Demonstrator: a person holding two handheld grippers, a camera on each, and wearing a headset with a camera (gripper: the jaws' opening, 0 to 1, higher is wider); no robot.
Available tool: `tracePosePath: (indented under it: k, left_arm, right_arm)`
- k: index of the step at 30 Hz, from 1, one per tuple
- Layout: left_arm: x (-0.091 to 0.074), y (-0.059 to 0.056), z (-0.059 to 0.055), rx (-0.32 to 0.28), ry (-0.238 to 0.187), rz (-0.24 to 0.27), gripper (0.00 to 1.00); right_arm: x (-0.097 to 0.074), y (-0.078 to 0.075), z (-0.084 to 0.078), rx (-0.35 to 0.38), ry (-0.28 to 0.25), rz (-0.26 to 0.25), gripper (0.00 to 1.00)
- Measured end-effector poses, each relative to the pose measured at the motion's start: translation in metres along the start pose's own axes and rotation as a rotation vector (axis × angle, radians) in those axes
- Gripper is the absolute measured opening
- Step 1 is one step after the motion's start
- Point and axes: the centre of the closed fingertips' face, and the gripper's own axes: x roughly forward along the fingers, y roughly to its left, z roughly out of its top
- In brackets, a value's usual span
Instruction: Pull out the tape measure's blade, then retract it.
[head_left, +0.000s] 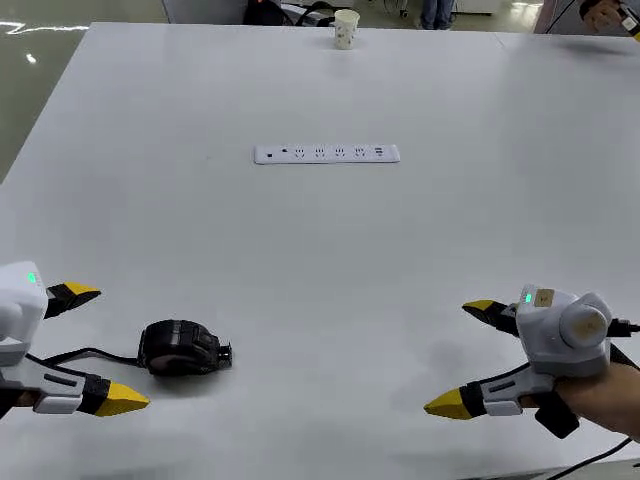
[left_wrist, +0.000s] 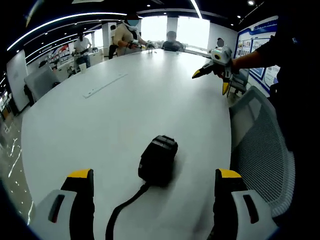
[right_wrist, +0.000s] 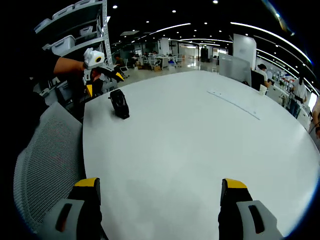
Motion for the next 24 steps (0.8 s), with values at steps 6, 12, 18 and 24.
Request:
tracePosePath:
  k: [6, 12, 18, 24]
  left_arm:
    - [0.006, -0.004, 0.001, 0.059, 0.036, -0.032, 0.98]
    - [0.013, -0.002, 0.004, 0.168, 0.081, -0.035, 0.99]
    - [0.017, -0.001, 0.013, 0.182, 0.101, -0.063, 0.99]
    - [0.021, -0.005, 0.012, 0.228, 0.146, -0.098, 0.99]
  right_arm:
    - [0.007, 0.005, 0.011, -0.023, -0.007, 0.046, 0.99]
    - [0.018, 0.011, 0.024, -0.058, -0.003, 0.076, 0.99]
    - [0.027, 0.014, 0.039, -0.094, -0.015, 0.1, 0.99]
    - [0.037, 0.016, 0.049, -0.136, -0.007, 0.11, 0.99]
